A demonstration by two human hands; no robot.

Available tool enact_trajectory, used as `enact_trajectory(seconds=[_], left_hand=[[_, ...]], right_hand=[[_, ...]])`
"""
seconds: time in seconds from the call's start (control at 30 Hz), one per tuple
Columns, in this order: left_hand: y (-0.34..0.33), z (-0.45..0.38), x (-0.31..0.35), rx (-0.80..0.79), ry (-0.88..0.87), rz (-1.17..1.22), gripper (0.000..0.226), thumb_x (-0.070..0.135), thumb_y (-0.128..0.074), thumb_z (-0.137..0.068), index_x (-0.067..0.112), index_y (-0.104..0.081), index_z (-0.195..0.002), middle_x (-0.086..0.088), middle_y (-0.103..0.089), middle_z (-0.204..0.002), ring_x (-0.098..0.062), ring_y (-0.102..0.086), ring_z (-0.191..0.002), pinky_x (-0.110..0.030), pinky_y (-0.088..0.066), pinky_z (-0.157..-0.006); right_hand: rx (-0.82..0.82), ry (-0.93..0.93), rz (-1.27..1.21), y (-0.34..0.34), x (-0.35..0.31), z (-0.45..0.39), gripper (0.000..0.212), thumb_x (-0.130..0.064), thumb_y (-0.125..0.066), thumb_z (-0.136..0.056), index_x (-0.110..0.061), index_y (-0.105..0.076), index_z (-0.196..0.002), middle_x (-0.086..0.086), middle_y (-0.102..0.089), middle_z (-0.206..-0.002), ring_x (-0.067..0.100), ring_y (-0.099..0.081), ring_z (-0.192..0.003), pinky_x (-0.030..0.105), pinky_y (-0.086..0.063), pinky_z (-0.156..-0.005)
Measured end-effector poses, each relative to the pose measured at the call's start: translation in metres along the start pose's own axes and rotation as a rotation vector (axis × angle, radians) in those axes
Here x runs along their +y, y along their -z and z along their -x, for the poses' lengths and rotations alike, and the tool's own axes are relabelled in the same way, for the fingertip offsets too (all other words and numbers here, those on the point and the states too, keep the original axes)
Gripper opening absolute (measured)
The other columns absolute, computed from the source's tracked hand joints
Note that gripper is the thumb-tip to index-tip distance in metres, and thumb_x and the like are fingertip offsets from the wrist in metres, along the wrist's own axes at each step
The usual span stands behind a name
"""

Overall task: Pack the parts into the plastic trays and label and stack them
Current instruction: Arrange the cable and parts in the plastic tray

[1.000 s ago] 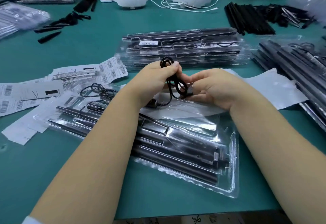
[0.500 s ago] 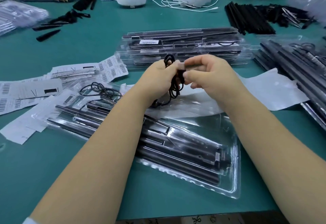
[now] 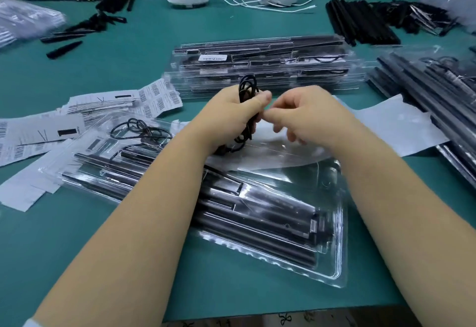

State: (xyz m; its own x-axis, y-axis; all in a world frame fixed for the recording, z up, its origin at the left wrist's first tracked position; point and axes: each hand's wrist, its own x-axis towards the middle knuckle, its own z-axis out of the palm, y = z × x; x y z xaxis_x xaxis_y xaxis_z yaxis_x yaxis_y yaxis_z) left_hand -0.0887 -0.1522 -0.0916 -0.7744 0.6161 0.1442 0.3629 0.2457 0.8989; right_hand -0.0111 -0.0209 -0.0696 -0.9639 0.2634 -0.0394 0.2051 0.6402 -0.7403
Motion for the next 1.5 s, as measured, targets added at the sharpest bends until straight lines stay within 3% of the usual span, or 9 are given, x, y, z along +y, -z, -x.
enact_trajectory(seconds=[0.13, 0.37, 0.53, 0.77, 0.9, 1.0, 1.27, 1.37, 1.5], left_hand=[[-0.003, -0.004, -0.003, 0.065, 0.113, -0.012, 0.027, 0.035, -0.048, -0.098, 0.013, -0.055, -0.084, 0.006, -0.055, -0.061, -0.004, -0.051, -0.046, -0.012, -0.04, -0.047], [-0.01, -0.006, -0.006, 0.204, 0.103, -0.152, 0.036, 0.039, -0.05, -0.096, 0.015, -0.048, -0.069, 0.005, -0.053, -0.057, -0.016, -0.052, -0.056, -0.029, -0.043, -0.06], [-0.006, -0.002, -0.002, 0.138, 0.011, -0.092, 0.037, 0.033, -0.062, -0.09, 0.007, -0.052, -0.066, 0.011, -0.047, -0.051, -0.005, -0.041, -0.047, -0.016, -0.033, -0.048], [-0.008, 0.003, 0.002, 0.077, 0.055, 0.071, 0.044, 0.039, -0.052, -0.095, -0.004, -0.06, -0.096, -0.004, -0.05, -0.08, -0.008, -0.046, -0.066, -0.016, -0.039, -0.059], [-0.003, 0.007, 0.005, -0.09, 0.026, 0.076, 0.046, 0.035, -0.046, -0.098, -0.009, -0.055, -0.107, -0.006, -0.057, -0.087, -0.012, -0.053, -0.079, -0.023, -0.044, -0.073], [-0.004, 0.008, 0.006, -0.116, 0.045, 0.091, 0.034, 0.037, -0.046, -0.098, 0.011, -0.061, -0.114, -0.002, -0.067, -0.101, -0.007, -0.061, -0.089, -0.021, -0.049, -0.083], [-0.009, 0.004, 0.002, -0.082, -0.017, 0.004, 0.013, 0.048, -0.042, -0.093, 0.043, -0.047, -0.104, 0.006, -0.062, -0.108, -0.016, -0.06, -0.098, -0.022, -0.047, -0.084], [-0.01, 0.002, 0.001, -0.038, 0.002, -0.212, 0.024, 0.056, -0.044, -0.092, 0.032, -0.049, -0.094, 0.011, -0.056, -0.086, -0.006, -0.054, -0.077, -0.007, -0.039, -0.059], [0.009, 0.005, 0.006, -0.101, 0.008, -0.386, 0.065, 0.072, -0.05, -0.075, 0.011, -0.065, -0.092, -0.006, -0.063, -0.076, -0.013, -0.052, -0.064, -0.025, -0.039, -0.058]], right_hand=[[-0.245, -0.05, 0.526, 0.039, -0.001, 0.014, 0.037, -0.066, -0.066, -0.062, -0.032, -0.072, -0.076, -0.022, -0.067, -0.065, -0.002, -0.061, -0.063, 0.022, -0.045, -0.058], [-0.413, -0.009, 0.685, 0.034, -0.006, 0.024, 0.07, -0.081, -0.053, -0.042, -0.034, -0.06, -0.094, -0.02, -0.061, -0.084, -0.004, -0.053, -0.074, 0.026, -0.046, -0.069], [-0.115, 0.146, 0.294, 0.008, -0.001, 0.004, 0.025, -0.046, -0.058, -0.086, -0.025, -0.066, -0.099, -0.013, -0.061, -0.075, -0.002, -0.051, -0.061, 0.013, -0.036, -0.052], [-0.189, 0.067, -0.159, -0.022, 0.003, 0.0, 0.022, -0.036, -0.071, -0.078, -0.016, -0.072, -0.087, -0.002, -0.054, -0.062, 0.009, -0.039, -0.048, 0.022, -0.032, -0.048], [-0.104, 0.108, -0.277, -0.026, 0.006, -0.003, 0.005, -0.018, -0.074, -0.076, -0.02, -0.07, -0.078, 0.008, -0.067, -0.079, 0.014, -0.056, -0.07, 0.027, -0.047, -0.065], [-0.09, 0.126, -0.385, -0.026, 0.009, -0.006, 0.017, -0.007, -0.073, -0.075, -0.024, -0.07, -0.075, 0.001, -0.073, -0.081, 0.007, -0.065, -0.075, 0.022, -0.053, -0.075], [-0.15, 0.043, -0.489, -0.023, 0.014, -0.01, 0.029, -0.007, -0.064, -0.082, -0.014, -0.053, -0.056, -0.011, -0.037, -0.038, 0.004, -0.027, -0.034, 0.015, -0.023, -0.036], [-0.109, -0.024, -0.424, -0.024, 0.013, -0.013, 0.036, -0.01, -0.057, -0.085, -0.017, -0.043, -0.053, -0.01, -0.034, -0.037, 0.005, -0.025, -0.034, 0.019, -0.021, -0.04], [-0.1, -0.113, -0.385, -0.022, 0.014, -0.016, 0.033, -0.009, -0.053, -0.089, -0.017, -0.046, -0.057, -0.011, -0.04, -0.034, 0.004, -0.033, -0.029, 0.013, -0.023, -0.034]])
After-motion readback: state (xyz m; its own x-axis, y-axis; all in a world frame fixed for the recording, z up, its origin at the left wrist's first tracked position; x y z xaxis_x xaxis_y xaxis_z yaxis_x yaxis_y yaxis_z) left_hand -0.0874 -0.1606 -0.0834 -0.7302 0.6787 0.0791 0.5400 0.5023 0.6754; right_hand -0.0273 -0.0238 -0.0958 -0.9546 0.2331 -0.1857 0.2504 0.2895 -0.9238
